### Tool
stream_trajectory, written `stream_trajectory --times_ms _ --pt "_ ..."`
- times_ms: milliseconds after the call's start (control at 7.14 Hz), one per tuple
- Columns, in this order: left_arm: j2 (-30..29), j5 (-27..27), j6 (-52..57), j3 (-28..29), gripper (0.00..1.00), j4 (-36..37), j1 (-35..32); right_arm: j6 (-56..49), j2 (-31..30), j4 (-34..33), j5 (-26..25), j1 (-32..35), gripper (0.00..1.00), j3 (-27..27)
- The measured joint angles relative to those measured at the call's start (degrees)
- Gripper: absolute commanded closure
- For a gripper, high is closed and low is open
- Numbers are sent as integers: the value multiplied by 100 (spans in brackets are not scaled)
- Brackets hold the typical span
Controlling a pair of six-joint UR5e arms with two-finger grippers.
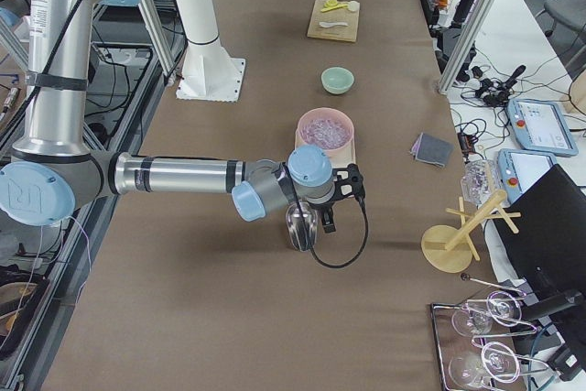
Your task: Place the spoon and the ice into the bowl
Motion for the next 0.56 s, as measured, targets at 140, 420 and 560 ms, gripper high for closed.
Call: stream_trajectory --times_ms 140,420,560 --pt "-89 185 -54 71 19 1 323 138 122 -1 -2 -123 1 18" --pt "-613 388 -736 423 20 17 837 603 425 -2 -77 -459 1 21" --pt "-947 473 -1339 624 24 32 1063 877 561 -1 -153 -628 1 24"
